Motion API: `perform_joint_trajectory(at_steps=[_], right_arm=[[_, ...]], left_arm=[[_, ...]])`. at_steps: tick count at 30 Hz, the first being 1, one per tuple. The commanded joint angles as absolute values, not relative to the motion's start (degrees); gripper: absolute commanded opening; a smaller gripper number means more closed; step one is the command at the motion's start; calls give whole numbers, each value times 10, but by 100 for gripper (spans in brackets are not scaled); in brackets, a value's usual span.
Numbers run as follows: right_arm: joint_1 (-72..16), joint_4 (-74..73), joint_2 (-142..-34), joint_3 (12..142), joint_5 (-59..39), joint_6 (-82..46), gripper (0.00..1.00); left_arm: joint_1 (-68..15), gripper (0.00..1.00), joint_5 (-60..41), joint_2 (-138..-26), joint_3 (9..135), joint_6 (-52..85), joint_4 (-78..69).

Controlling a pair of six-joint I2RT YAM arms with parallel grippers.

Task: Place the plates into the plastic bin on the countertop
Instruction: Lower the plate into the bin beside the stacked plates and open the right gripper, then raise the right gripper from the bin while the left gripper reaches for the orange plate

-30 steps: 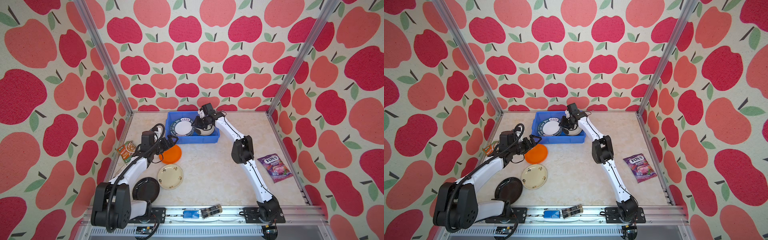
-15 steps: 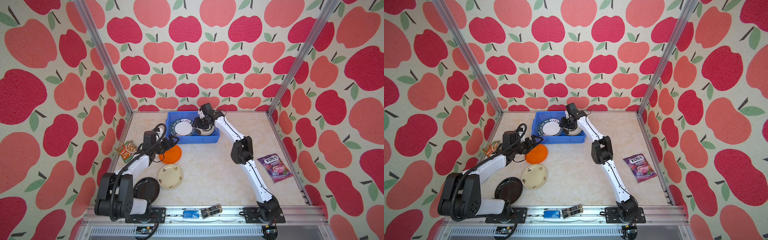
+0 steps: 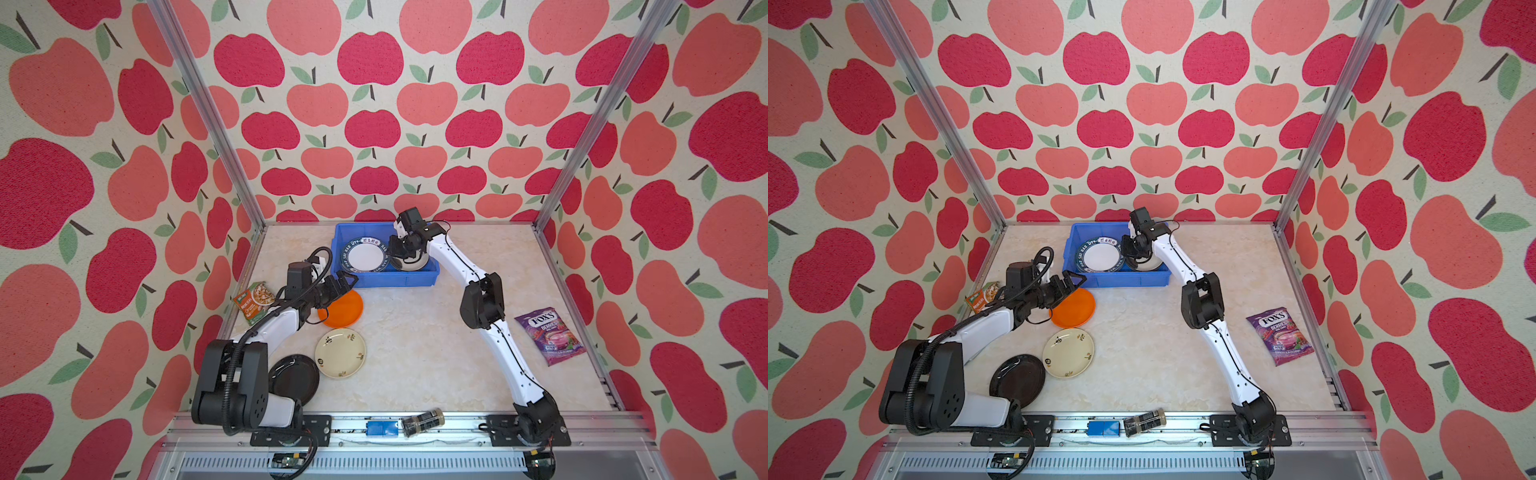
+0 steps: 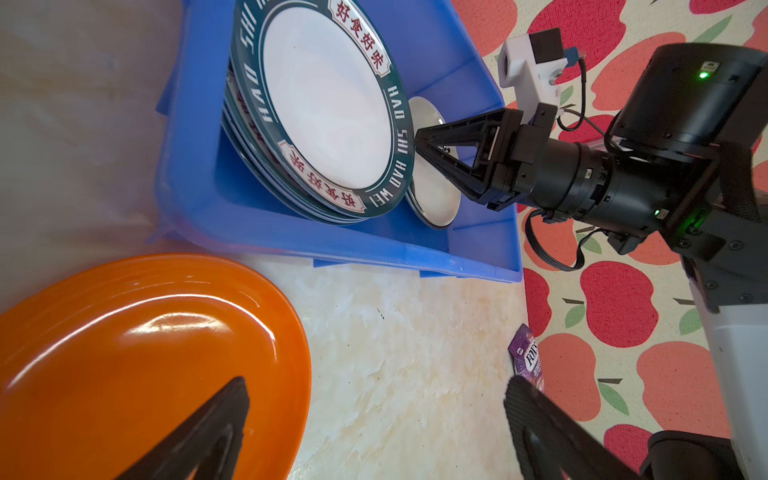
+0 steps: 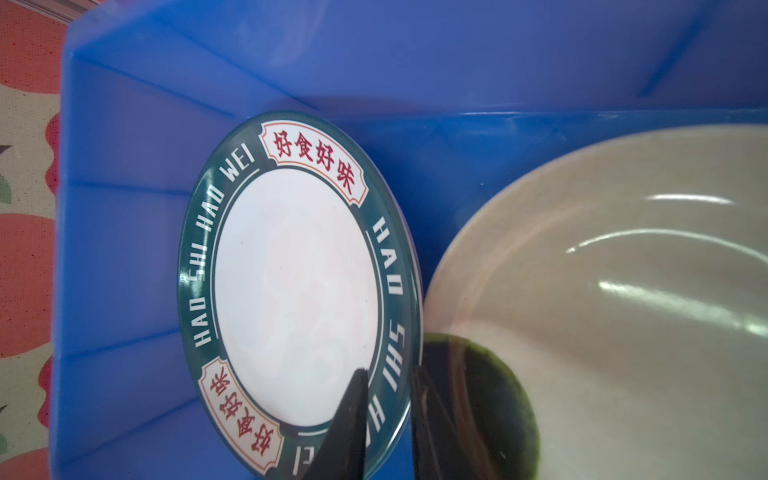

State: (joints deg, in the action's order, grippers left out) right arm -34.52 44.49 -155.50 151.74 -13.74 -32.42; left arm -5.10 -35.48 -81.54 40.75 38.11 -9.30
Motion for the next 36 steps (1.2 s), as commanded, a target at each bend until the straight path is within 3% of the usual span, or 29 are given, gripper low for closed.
perform_joint_trajectory(at_steps=[1,7,18,28,36], right_arm=[[-351,436,-1581,1531,-153,-343,22],[-352,419,-1584,1538,-177,-354,21],[-334,438,-1483,1517,-170,-307,26],[-343,269,-1204,1168,-166,-273,29],[-341,184,-1096,979,-218,-297,28]], left_arm=[[-44,98,-368,-817,413,379,-99],[-42,98,-373,-824,418,377,-98],[-27,98,-331,-804,461,341,-4],[49,86,-299,-707,373,399,54],[72,72,-270,-656,333,403,82]])
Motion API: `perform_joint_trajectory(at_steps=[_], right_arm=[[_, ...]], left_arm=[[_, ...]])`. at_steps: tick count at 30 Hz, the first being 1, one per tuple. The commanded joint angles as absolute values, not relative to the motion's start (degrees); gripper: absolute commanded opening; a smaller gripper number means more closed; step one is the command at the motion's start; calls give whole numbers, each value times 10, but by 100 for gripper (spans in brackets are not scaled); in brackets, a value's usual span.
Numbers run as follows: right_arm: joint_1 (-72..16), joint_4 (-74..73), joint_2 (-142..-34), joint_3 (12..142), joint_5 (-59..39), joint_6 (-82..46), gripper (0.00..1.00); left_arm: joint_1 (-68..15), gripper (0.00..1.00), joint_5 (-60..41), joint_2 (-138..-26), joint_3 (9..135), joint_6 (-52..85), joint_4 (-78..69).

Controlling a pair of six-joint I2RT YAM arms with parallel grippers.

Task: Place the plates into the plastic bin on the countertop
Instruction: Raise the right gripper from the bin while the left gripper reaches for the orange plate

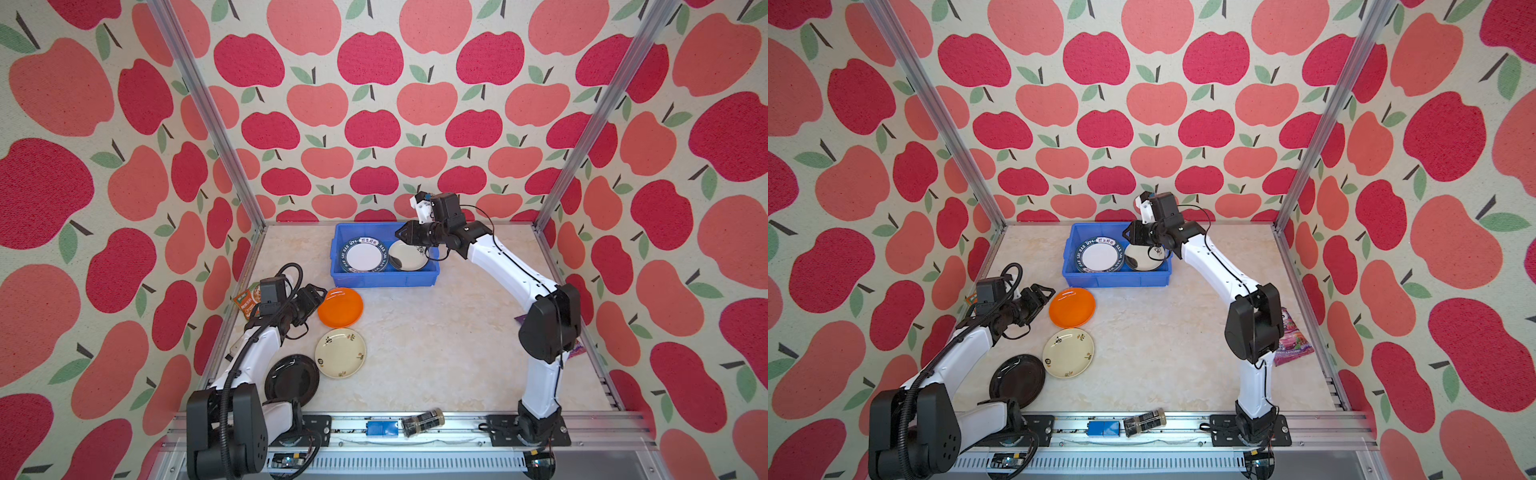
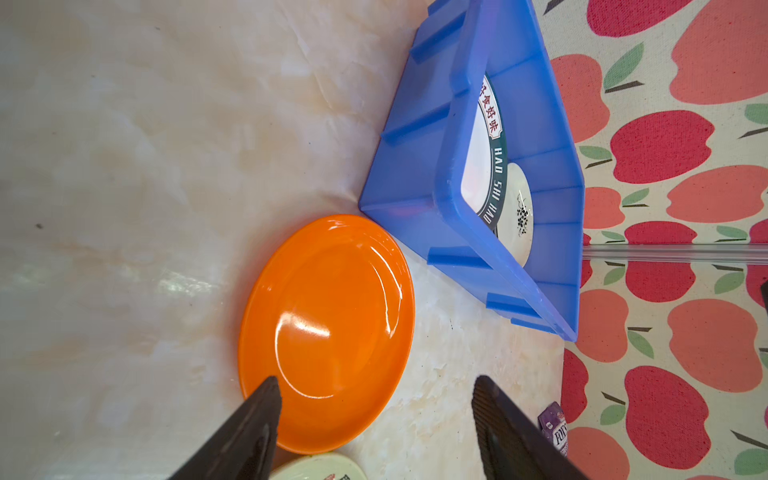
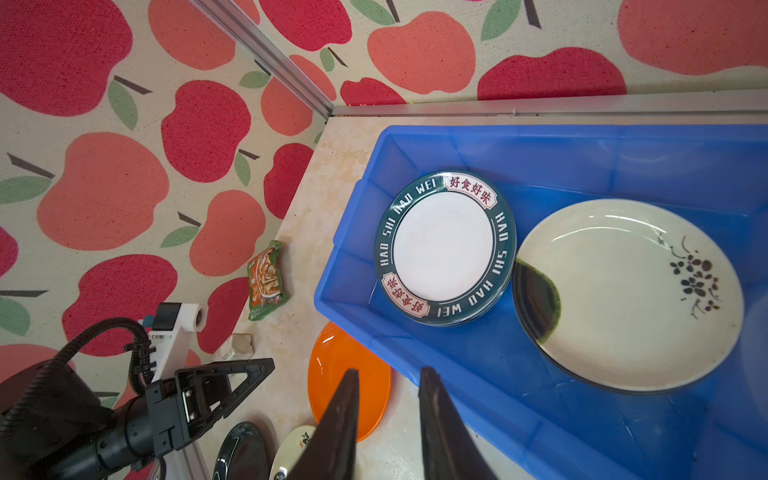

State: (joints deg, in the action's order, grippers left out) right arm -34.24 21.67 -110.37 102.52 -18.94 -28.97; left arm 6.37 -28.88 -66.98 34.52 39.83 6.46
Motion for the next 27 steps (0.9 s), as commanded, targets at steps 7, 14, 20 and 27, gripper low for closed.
perform_joint_trajectory(at_steps=[7,14,20,27], right_arm=[[-326,152,-1064,922,-241,-310,28],[-320,139,-1066,907,-249,-318,28],[-317,143,-1071,911,-248,-317,28],[-314,155,-1069,910,-237,-311,27]], left_arm=[[83,66,-269,-654,287,407,14],[83,68,-270,-690,272,399,-28],[83,63,-290,-764,276,405,-69],[83,46,-316,-825,298,411,-96]])
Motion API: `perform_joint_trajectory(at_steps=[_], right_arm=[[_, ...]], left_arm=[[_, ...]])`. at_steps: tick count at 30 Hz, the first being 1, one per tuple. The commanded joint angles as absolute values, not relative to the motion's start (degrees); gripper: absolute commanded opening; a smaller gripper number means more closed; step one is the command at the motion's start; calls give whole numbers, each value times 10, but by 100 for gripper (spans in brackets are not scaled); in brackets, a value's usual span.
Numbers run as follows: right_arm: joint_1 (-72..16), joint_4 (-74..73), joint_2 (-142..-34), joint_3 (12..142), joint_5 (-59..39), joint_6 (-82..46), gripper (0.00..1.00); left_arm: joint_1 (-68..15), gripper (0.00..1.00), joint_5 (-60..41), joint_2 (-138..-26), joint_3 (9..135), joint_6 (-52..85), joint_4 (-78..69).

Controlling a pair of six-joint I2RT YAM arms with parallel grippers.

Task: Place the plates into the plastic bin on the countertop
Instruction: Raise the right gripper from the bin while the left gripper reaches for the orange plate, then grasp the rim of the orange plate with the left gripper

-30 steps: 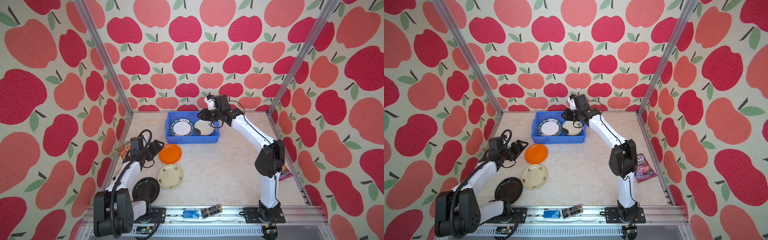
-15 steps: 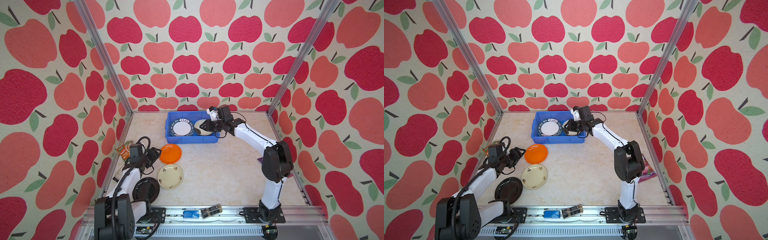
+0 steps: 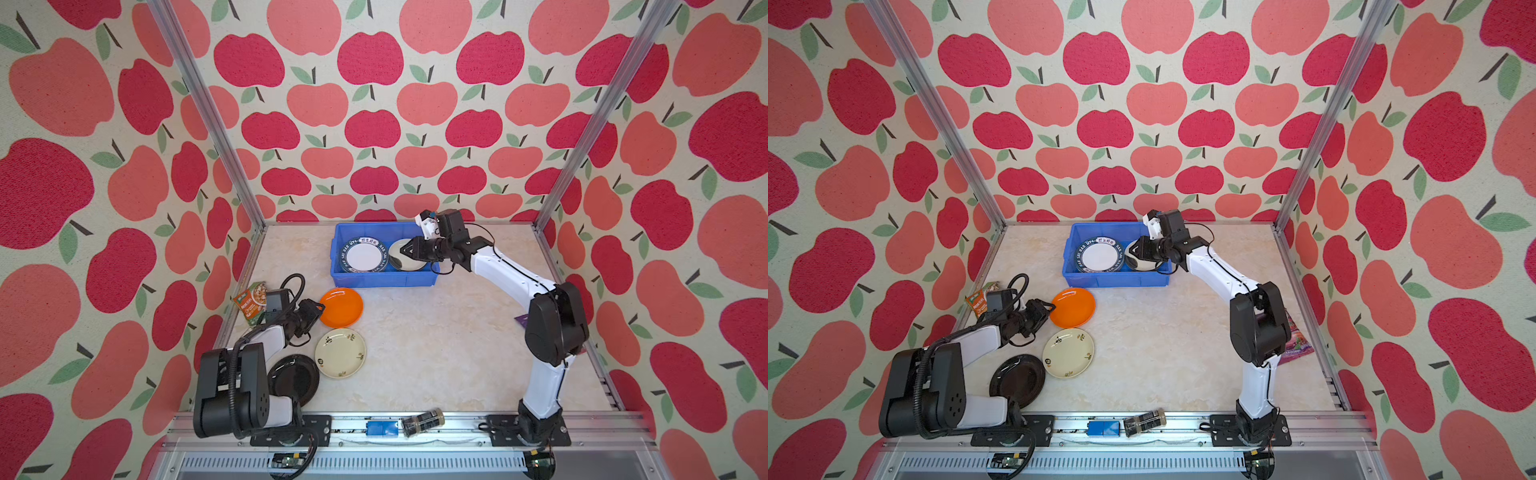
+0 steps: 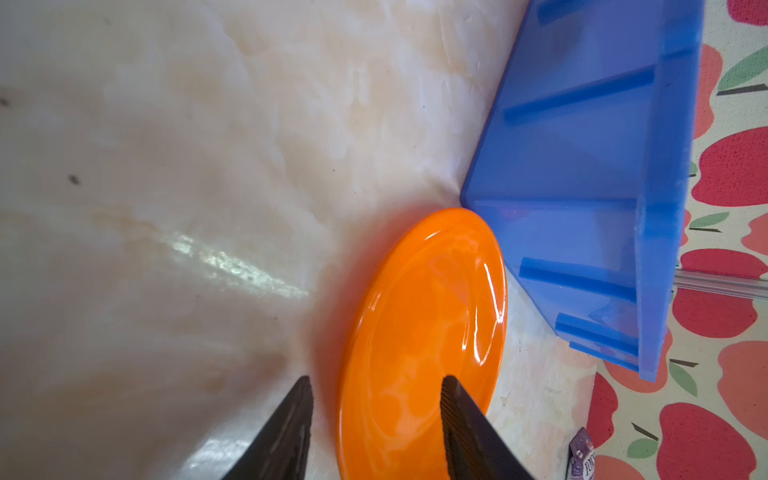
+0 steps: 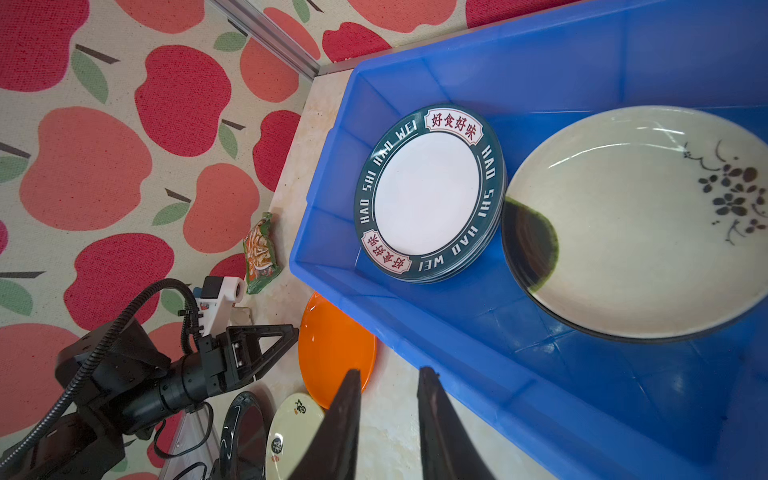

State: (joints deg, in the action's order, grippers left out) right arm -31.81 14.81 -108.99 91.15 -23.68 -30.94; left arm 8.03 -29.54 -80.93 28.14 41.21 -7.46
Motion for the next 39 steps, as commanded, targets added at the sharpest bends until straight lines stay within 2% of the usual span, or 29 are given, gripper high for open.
perform_joint_trajectory(at_steps=[1,7,16,25,35,39], right_arm=[[-313,156,-1069,910,-236,-310,27],[-310,150,-1071,906,-241,-314,27],[-308,144,-1080,903,-250,-319,27],[-316,127,-1090,884,-272,-334,27],[-318,123,-1088,886,-279,-341,27],[-316,130,-1092,896,-282,-337,27]], left_arm=[[83,42,-319,-831,300,410,-96],[83,33,-333,-863,314,403,-91],[83,28,-335,-877,318,394,-86],[83,16,-335,-877,319,383,-77],[83,8,-324,-815,321,363,-37],[83,0,-314,-763,339,337,25]])
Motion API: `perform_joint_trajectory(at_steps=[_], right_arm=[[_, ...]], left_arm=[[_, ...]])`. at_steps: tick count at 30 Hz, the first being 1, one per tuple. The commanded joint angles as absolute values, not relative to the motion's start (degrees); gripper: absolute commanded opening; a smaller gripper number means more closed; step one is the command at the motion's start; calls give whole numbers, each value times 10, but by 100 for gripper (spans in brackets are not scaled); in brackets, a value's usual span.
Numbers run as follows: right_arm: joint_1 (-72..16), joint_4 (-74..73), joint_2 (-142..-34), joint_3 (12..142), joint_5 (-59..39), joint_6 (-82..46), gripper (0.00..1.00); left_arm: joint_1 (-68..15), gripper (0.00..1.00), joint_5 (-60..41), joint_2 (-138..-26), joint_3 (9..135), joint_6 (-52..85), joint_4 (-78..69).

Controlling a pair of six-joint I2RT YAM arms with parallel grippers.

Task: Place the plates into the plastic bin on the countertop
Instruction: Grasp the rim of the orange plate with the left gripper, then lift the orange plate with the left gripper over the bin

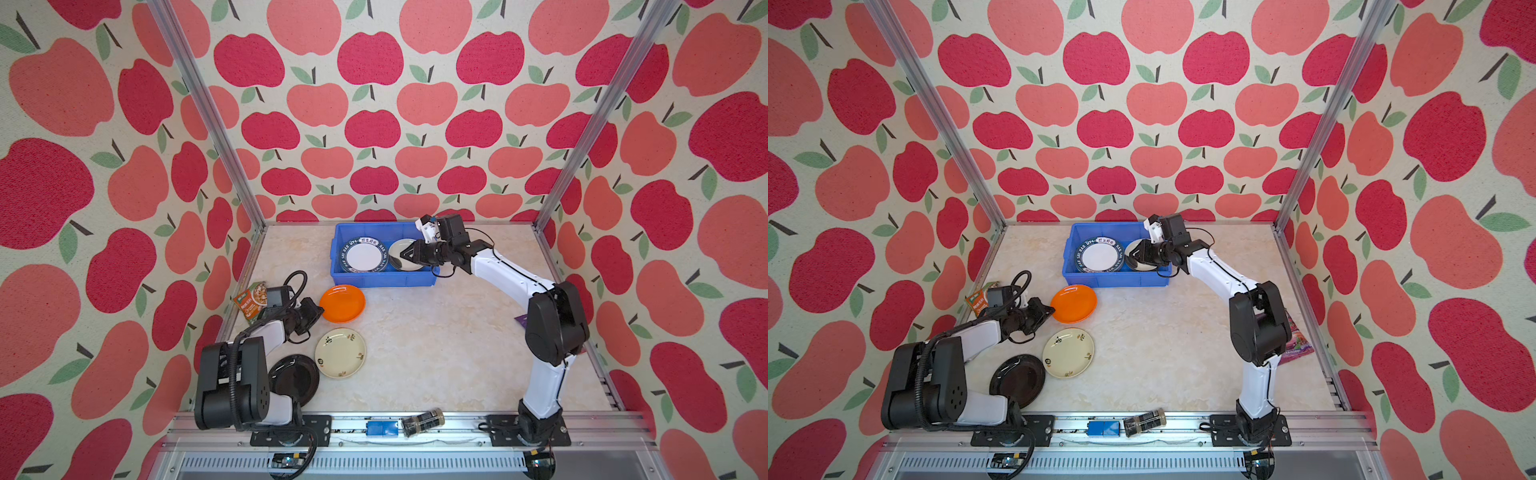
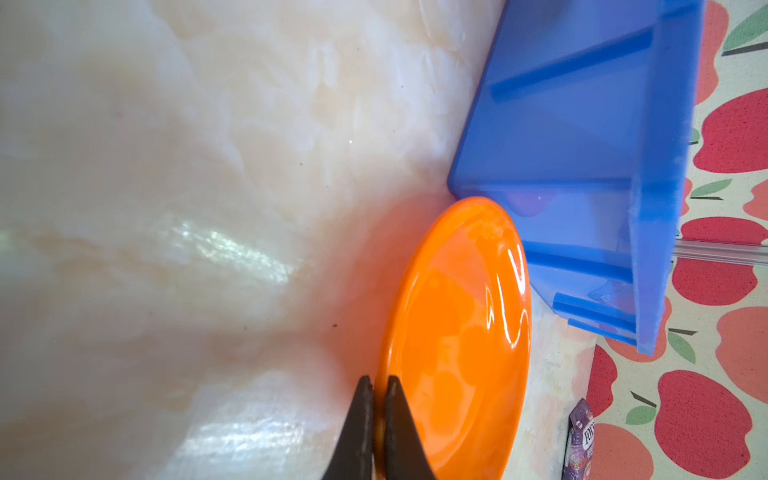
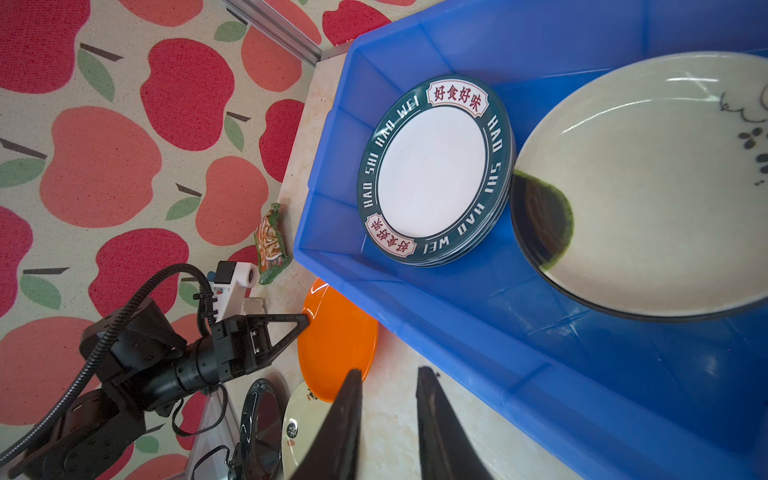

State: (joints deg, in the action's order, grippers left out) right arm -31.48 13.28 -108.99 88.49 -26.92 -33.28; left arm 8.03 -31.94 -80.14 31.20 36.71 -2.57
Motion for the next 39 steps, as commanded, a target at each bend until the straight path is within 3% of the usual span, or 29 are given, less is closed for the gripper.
perform_joint_trajectory(at_steps=[1,9,17,29,39], right_arm=[[-315,132,-1093,898,-283,-335,27],[-306,149,-1089,906,-283,-323,27],[-293,145,-1087,909,-289,-327,26],[-260,156,-1061,888,-245,-334,27],[-226,161,-1033,874,-232,-343,27]], left_arm=[[83,0,-310,-749,345,331,43],[55,0,-298,-641,461,251,265],[4,0,-295,-628,565,260,314],[-112,0,-292,-931,800,242,191],[-152,0,-318,-1207,1017,256,164]])
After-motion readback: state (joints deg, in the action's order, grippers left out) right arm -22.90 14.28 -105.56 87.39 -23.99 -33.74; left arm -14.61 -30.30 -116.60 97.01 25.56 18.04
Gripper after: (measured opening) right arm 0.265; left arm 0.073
